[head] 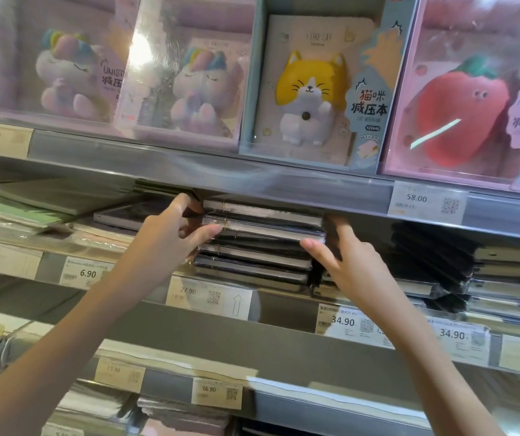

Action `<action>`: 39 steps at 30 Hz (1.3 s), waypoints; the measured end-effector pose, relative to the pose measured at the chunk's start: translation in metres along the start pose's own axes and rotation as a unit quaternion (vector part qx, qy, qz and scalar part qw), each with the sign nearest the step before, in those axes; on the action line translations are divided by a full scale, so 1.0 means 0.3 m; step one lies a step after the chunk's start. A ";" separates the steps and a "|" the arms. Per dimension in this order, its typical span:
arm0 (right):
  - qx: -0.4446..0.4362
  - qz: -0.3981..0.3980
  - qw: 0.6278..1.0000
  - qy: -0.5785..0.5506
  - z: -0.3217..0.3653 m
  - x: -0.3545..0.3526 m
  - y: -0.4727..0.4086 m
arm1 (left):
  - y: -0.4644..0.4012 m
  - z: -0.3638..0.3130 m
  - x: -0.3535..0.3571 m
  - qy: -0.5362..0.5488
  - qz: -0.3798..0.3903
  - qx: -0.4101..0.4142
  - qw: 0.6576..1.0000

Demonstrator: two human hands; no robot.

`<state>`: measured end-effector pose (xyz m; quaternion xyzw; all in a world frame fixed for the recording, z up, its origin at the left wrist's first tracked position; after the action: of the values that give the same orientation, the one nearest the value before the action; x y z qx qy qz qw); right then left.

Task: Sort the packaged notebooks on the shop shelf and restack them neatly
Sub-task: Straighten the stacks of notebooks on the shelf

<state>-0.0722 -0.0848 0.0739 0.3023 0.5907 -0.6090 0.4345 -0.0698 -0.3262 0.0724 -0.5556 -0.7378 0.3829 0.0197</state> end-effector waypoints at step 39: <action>-0.066 0.038 0.997 0.004 0.004 -0.008 -0.054 | 0.018 0.032 0.025 0.012 0.043 0.054 0.998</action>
<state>-0.0853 -0.0866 0.0837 0.2973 0.6197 -0.5504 0.4740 -0.0726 -0.3247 0.0596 -0.5894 -0.6912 0.4160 0.0420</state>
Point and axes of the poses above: each hand's wrist, its own y-axis away from the middle knuckle, its own x-axis out of the palm, z = x × y, the point moved 5 cm from there along -y, towards the middle knuckle, and after that the axes turned 15 degrees about y, right-handed, at the moved point
